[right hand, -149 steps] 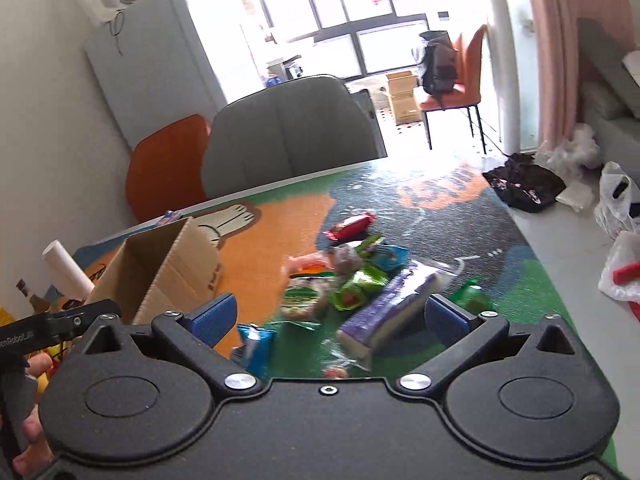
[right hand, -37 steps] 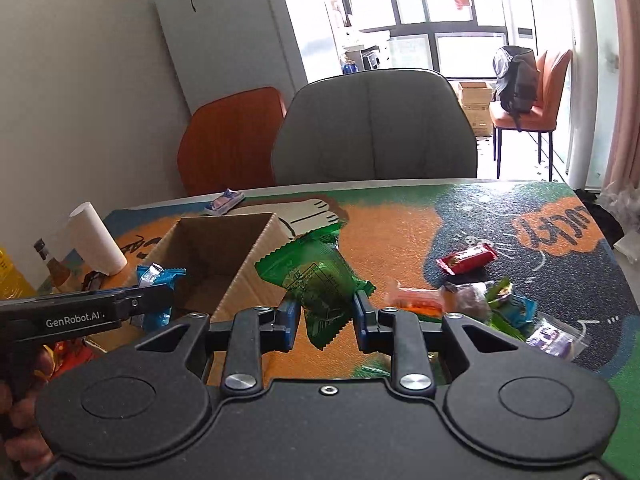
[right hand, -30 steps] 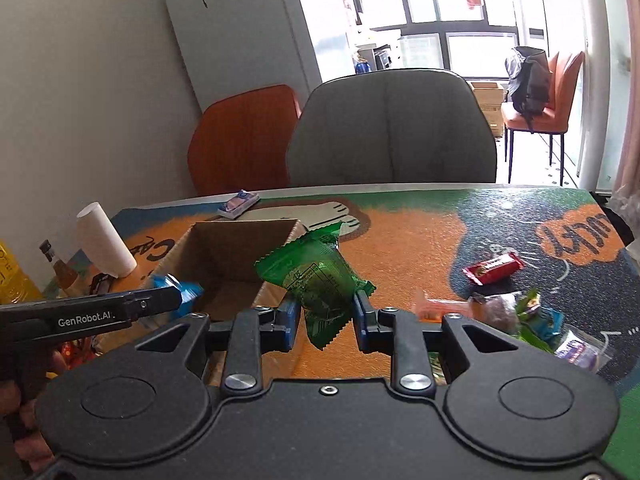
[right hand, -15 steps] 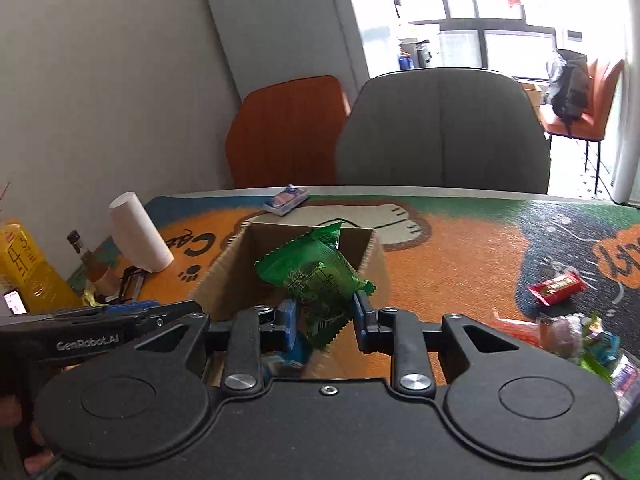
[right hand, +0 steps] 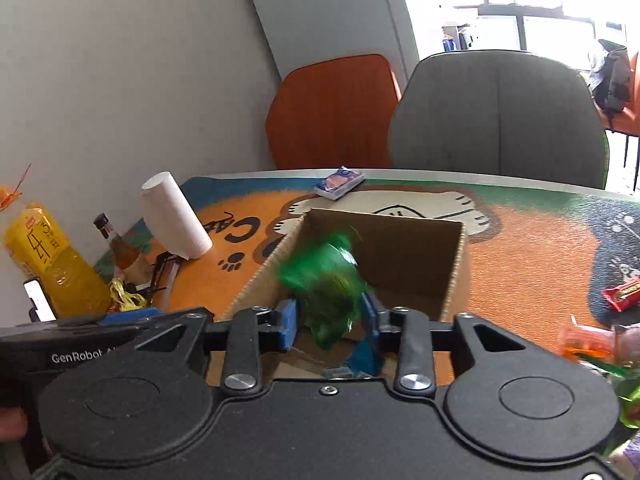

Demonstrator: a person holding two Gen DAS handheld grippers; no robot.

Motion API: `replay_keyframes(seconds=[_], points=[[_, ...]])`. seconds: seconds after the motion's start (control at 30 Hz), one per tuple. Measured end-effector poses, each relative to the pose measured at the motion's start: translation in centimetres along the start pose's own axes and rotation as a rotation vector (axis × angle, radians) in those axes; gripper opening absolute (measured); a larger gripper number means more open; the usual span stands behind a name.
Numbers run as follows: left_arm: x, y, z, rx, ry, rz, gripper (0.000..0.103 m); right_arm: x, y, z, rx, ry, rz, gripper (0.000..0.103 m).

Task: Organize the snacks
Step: 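Carry both snacks over the box and release them inside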

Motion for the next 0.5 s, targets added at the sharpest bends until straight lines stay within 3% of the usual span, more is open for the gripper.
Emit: replay_keyframes(seconds=[0.07,0.2,0.33,0.5], points=[[0.3,-0.1,-0.2,0.001,-0.001,0.008,0.081,-0.3,-0.1,0.2,-0.007,0.011,0.002,0.052],[-0.2,-0.3,-0.3,0.008,0.002,0.017,0.083,-1.7,0.2,1.6,0.004,0.022,-0.028,0.055],[-1.8,-0.1,0.3,0.013,0.021,-0.006,0.088,-4.0,0.7,4.1,-0.004,0.066,-0.046,0.081],[-4.5,1.0,0.9,0.008,0.039,-0.030,0.089,-7.3,1.9,7.5,-0.025,0.124,-0.103,0.091]])
Point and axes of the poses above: each gripper's, at about its wrist camera, not at the fingertips, and z roughly against the way its jaws point, x to its left, y to its underside, the point moved 9 cm from there along -z, roughly the way its jaws point, and after that the axes turned 8 degrees about z, right-handed, at the moved point
